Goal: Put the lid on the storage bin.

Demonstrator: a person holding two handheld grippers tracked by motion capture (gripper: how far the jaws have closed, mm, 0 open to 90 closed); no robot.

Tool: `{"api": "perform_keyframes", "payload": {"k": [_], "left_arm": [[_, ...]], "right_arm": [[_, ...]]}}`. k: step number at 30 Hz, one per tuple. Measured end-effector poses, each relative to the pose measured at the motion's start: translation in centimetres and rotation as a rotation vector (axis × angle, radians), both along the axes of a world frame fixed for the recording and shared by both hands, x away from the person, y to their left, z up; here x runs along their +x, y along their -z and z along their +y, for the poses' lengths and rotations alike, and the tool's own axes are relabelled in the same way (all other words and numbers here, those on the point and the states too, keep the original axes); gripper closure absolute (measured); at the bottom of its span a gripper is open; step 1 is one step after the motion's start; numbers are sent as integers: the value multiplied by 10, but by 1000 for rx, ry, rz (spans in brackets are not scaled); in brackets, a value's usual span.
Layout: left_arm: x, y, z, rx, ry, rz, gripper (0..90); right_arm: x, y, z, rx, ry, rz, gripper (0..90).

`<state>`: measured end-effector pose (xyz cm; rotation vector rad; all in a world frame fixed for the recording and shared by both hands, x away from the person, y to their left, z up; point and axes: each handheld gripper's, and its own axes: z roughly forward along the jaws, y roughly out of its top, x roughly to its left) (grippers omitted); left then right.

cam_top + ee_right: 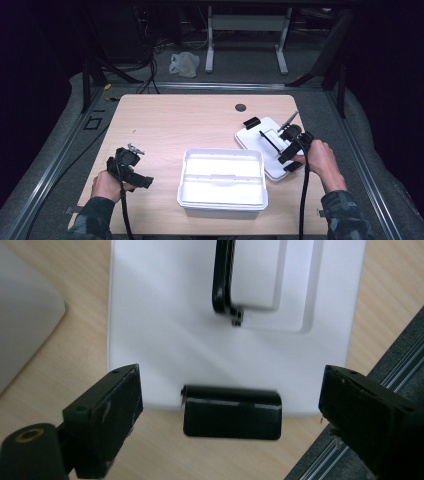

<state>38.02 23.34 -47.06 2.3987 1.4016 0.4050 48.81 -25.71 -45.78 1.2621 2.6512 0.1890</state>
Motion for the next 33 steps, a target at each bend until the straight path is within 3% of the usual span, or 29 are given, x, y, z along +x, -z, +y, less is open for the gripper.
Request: {"api": "perform_keyframes", "payload": {"k": [2,4,7,10,11,13,20,22,29,33], "left_arm": [[1,0,-1,34,4,-5,1],[2,0,0,35,4,-7,2],[4,1,-1,36,2,-2,5],[5,1,-2,43,9,-1,10],[5,1,-2,43,9,-1,11],[4,1,-3,44,9,-2,12],[5,2,-6,52,21,1,13],[5,2,-6,58,25,2,14],[6,2,-6,65,23,0,15],[7,3,-6,59,24,0,13]], "right_arm": [[8,0,5,11,8,1,138],[16,2,12,-12,-1,16,149],[27,5,20,-10,2,11,276],[36,12,27,-51,2,18,409],[36,12,27,-51,2,18,409],[43,21,32,-54,16,28,520],[51,33,39,-68,42,53,689],[52,36,40,-79,78,46,820],[54,35,33,-74,117,-11,845],[53,31,27,-57,118,-17,848]]}}
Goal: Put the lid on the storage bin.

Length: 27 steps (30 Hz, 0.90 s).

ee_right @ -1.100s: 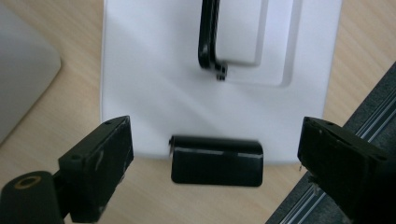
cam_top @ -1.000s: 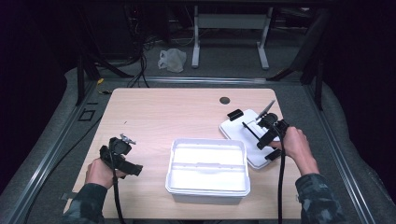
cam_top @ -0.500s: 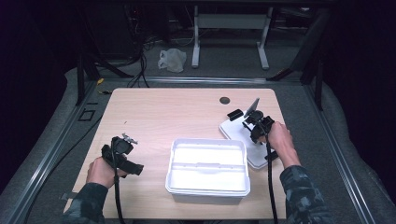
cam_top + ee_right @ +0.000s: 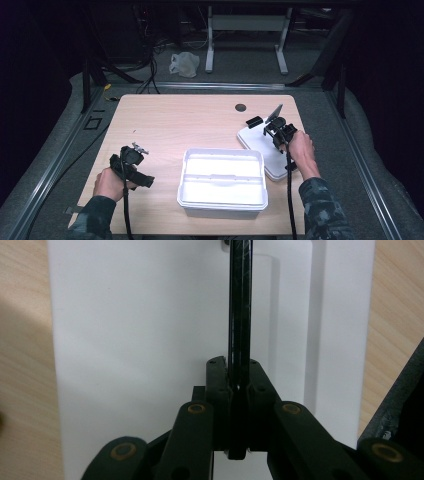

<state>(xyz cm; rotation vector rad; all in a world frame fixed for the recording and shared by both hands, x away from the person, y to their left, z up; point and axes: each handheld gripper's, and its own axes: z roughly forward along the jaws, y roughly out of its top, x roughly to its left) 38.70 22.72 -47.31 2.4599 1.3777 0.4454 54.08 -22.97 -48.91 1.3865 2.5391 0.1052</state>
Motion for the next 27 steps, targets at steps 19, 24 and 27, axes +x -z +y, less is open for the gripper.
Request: {"api": "perform_keyframes", "payload": {"k": [19,24,27], "left_arm": [[2,5,6,-11,-17,24,0],[3,8,9,-14,-22,39,0],[3,7,9,-15,-21,36,0]], "right_arm": [[-26,-75,-37,17,-35,-81,848],[-36,-103,-41,18,-77,-112,849],[-40,-110,-40,25,-95,-119,849]]}}
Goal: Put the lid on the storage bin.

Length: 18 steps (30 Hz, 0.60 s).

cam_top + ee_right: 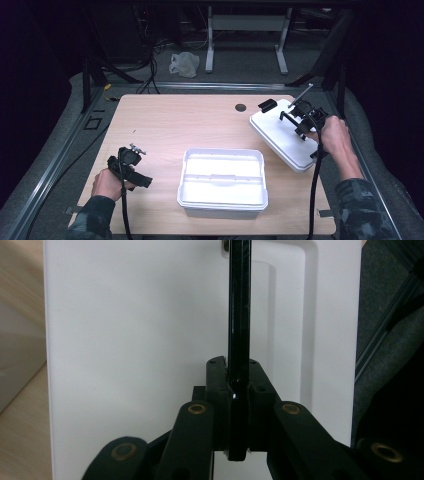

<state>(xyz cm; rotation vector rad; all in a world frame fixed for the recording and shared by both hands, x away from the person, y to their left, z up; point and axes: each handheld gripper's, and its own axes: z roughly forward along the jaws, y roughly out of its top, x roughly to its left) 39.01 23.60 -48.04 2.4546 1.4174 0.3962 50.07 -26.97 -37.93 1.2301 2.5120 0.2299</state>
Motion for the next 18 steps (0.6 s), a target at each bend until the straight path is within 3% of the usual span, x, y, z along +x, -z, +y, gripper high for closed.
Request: {"api": "perform_keyframes", "payload": {"k": [1,9,12,16,18], "left_arm": [[0,0,0,-1,2,-2,0],[-1,0,-1,-7,10,-3,0],[0,0,0,-11,8,1,0],[0,0,0,-9,11,3,0],[0,0,0,-13,13,4,0]], "right_arm": [[-6,-9,2,9,-26,-17,849],[-22,-32,9,48,-143,-48,849],[-34,-42,21,47,-212,-47,849],[-40,-49,29,55,-253,-53,849],[-48,-56,40,58,-306,-62,849]]}}
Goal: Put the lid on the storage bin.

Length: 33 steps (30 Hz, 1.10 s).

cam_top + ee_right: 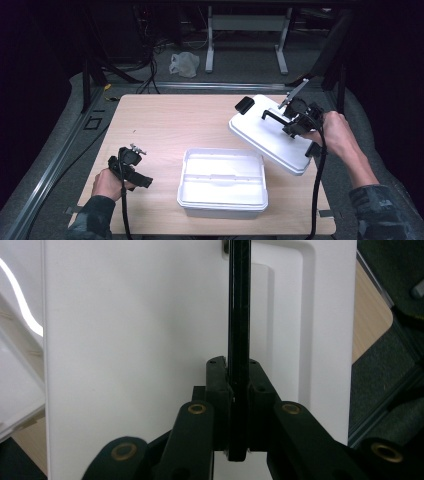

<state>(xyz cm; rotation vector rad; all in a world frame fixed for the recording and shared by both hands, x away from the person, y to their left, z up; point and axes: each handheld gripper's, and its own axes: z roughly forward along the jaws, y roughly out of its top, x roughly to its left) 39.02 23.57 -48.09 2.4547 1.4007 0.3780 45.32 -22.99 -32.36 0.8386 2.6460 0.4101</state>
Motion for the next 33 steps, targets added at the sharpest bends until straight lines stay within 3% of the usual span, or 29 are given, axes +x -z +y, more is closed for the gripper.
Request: {"api": "perform_keyframes", "payload": {"k": [3,4,13,16,17,26,33], "left_arm": [[0,0,0,-1,-1,1,0],[0,0,0,1,0,2,0],[0,1,1,-1,4,5,0],[0,1,1,-2,6,6,0],[0,1,1,-3,6,5,0],[1,2,2,-4,8,9,0],[1,2,2,-4,10,12,0]], "right_arm": [[-5,-4,7,1,-37,-1,849],[-10,-7,15,0,-77,-9,849],[-35,-14,55,4,-247,-33,849],[-39,-13,63,9,-274,-26,849],[-43,-10,72,7,-308,-22,849],[-56,7,104,-7,-442,-5,848],[-57,25,118,-1,-508,32,848]]}}
